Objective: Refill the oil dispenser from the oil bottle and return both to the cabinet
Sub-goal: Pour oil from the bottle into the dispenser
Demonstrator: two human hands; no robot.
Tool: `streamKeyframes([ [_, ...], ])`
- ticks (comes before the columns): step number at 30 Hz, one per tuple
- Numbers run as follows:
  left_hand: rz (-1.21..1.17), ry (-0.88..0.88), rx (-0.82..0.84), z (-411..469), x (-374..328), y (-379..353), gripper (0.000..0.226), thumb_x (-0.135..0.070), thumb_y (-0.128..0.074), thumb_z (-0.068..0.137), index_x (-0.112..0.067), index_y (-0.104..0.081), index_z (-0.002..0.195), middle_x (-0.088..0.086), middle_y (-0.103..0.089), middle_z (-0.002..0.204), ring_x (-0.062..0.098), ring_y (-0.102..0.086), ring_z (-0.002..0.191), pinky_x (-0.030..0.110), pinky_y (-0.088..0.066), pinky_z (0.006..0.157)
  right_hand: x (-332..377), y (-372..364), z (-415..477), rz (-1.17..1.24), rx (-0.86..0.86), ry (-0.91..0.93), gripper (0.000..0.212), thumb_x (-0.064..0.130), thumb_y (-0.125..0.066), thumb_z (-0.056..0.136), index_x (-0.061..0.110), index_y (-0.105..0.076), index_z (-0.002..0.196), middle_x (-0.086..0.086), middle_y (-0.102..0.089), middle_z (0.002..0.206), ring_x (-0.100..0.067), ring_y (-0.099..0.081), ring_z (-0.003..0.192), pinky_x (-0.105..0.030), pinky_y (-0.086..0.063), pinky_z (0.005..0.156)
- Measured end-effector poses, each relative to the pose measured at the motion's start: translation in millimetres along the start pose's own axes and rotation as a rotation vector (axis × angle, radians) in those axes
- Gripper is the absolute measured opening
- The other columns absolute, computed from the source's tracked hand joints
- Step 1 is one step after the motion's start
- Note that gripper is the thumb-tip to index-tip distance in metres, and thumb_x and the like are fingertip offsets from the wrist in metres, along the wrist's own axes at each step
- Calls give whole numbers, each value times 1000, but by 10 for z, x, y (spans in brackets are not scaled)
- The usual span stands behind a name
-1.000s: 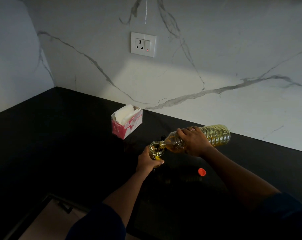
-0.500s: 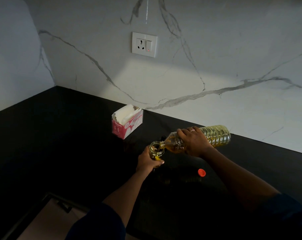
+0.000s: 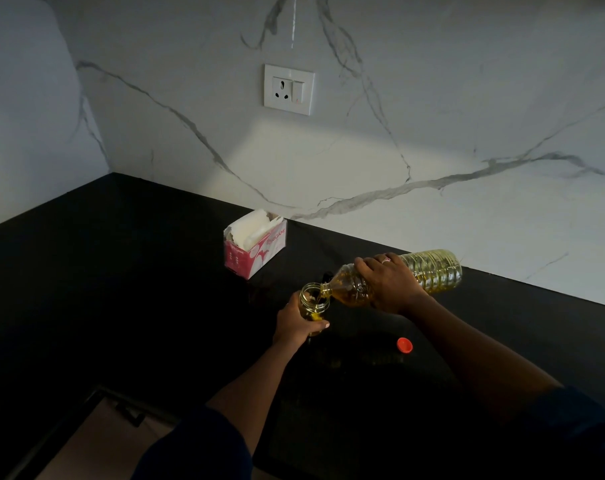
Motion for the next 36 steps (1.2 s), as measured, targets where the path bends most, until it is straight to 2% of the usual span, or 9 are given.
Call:
streamKeyframes([
  [5, 4, 1, 1, -2, -2, 1, 85, -19, -83, 65, -20, -39, 137, 5, -48, 137, 22, -42, 130, 35, -39, 104, -26, -47, 4, -2, 0, -3, 89, 41, -84, 52, 8, -49, 128, -14, -63, 114, -33, -61, 103, -46, -44, 93],
  [12, 10, 21, 7, 4, -10, -6, 86, -19, -83, 65, -21, -37, 139, 5, -45, 139, 23, -39, 133, 36, -38, 104, -15, -11, 11, -2, -9, 10, 85, 42, -70, 73, 11, -30, 141, -13, -47, 137, -31, -44, 125, -43, -27, 108],
  [22, -9, 10, 2, 12, 11, -13, 86, -19, -84, 63, -21, -39, 137, 4, -49, 137, 23, -43, 130, 38, -41, 105, -7, 20, 2, 3, -11, 15, 85, 43, -68, 75, 12, -27, 142, -12, -45, 138, -30, -42, 127, -42, -25, 109],
  [28, -14, 3, 8, 20, 20, -12, 87, -18, -84, 63, -21, -39, 137, 4, -49, 136, 22, -43, 130, 38, -41, 105, -8, 12, 5, -8, -27, 20, 85, 43, -74, 68, 9, -38, 137, -15, -54, 130, -33, -50, 118, -45, -33, 104],
  [32, -12, 5, 6, 23, 19, -15, 86, -19, -85, 62, -21, -41, 135, 3, -50, 135, 21, -44, 128, 38, -42, 104, -13, 2, 4, -12, -59, 21, 88, 44, -83, 54, 7, -50, 126, -16, -64, 113, -35, -61, 102, -48, -44, 92],
  [36, -12, -7, 2, 21, 21, -15, 84, -19, -84, 63, -20, -41, 135, 4, -51, 134, 21, -46, 127, 37, -42, 103, -2, 21, -1, -14, -77, 24, 89, 44, -86, 44, 7, -55, 119, -14, -67, 103, -33, -65, 92, -46, -49, 85],
])
Point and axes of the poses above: each hand's wrist, its own z-axis towards the middle knuckle, its own y-axis out of the back of the hand, x = y × z, the point moved 2 cm from there along z, towards the middle knuckle
